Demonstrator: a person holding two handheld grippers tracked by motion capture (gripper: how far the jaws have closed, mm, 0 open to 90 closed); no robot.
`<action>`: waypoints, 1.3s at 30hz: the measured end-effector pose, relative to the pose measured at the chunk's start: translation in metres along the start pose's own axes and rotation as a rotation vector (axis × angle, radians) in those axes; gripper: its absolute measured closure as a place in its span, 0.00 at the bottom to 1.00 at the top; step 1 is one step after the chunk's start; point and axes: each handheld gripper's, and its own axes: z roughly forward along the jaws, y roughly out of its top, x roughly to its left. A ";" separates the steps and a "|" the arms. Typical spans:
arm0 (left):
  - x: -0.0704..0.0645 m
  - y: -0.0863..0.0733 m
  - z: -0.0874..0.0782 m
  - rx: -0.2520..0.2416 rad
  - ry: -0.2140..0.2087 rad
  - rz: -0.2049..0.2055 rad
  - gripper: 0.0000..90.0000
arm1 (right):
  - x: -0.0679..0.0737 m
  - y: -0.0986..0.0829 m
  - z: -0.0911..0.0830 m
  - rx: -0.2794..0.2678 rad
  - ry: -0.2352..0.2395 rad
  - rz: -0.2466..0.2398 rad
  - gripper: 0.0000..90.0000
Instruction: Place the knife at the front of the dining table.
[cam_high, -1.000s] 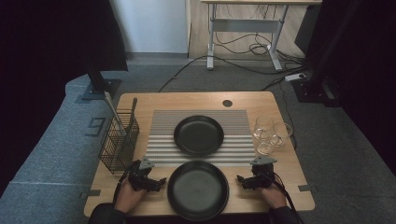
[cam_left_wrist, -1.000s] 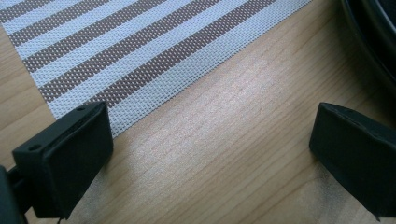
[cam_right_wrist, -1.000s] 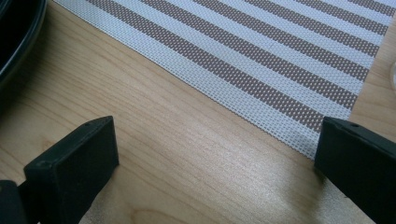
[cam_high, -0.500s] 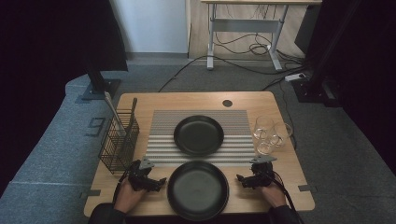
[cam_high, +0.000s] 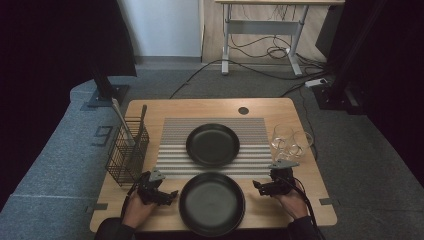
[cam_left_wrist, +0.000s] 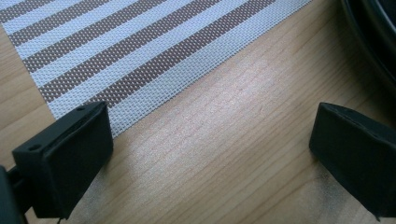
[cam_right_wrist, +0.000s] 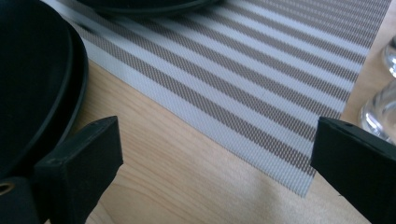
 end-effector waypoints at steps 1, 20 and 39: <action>0.000 0.000 0.000 0.000 0.000 0.000 0.00 | 0.001 0.002 -0.001 -0.003 0.001 0.000 0.00; -0.001 0.000 0.000 0.000 0.003 -0.004 0.00 | 0.020 0.050 -0.007 -0.009 0.086 -0.082 0.00; -0.001 0.000 0.000 -0.001 0.005 -0.006 0.00 | 0.043 0.089 0.000 -0.006 0.131 -0.143 0.00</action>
